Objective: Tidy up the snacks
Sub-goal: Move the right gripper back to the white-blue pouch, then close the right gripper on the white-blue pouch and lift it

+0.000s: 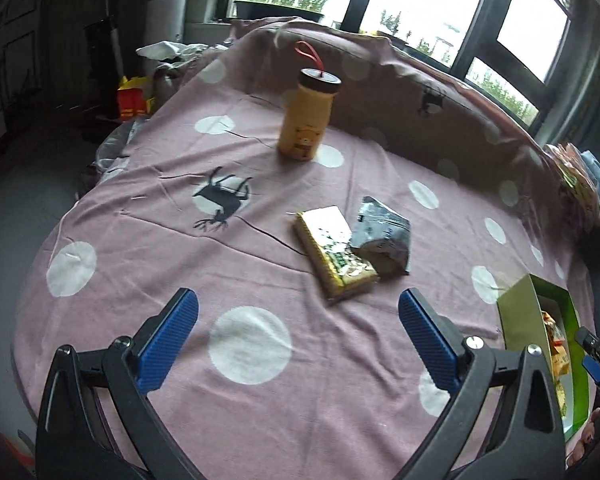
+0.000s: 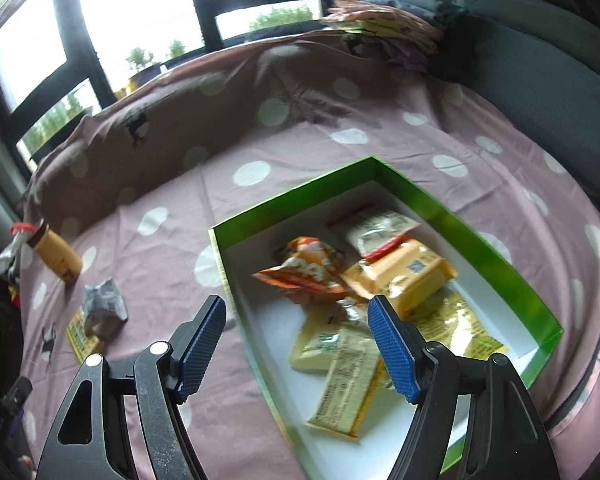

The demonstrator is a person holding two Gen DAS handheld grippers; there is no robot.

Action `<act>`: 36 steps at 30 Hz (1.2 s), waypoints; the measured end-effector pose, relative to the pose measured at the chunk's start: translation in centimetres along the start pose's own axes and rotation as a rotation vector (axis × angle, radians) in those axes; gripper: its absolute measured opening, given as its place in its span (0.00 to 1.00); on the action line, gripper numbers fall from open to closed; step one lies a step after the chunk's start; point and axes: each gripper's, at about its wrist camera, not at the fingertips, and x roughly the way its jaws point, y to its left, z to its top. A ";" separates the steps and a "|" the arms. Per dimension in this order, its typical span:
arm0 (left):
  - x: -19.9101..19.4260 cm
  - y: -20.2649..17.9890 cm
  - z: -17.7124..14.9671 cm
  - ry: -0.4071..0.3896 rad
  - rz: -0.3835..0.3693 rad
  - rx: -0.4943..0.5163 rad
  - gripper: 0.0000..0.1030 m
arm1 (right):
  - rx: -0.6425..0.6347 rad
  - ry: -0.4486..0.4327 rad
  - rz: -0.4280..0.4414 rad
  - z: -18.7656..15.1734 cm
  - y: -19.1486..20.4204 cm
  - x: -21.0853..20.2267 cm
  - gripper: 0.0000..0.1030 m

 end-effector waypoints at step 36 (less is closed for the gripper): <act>2.5 6.1 1.1 0.106 0.077 -0.156 0.98 | -0.260 0.302 0.269 -2.2 24.2 15.6 0.53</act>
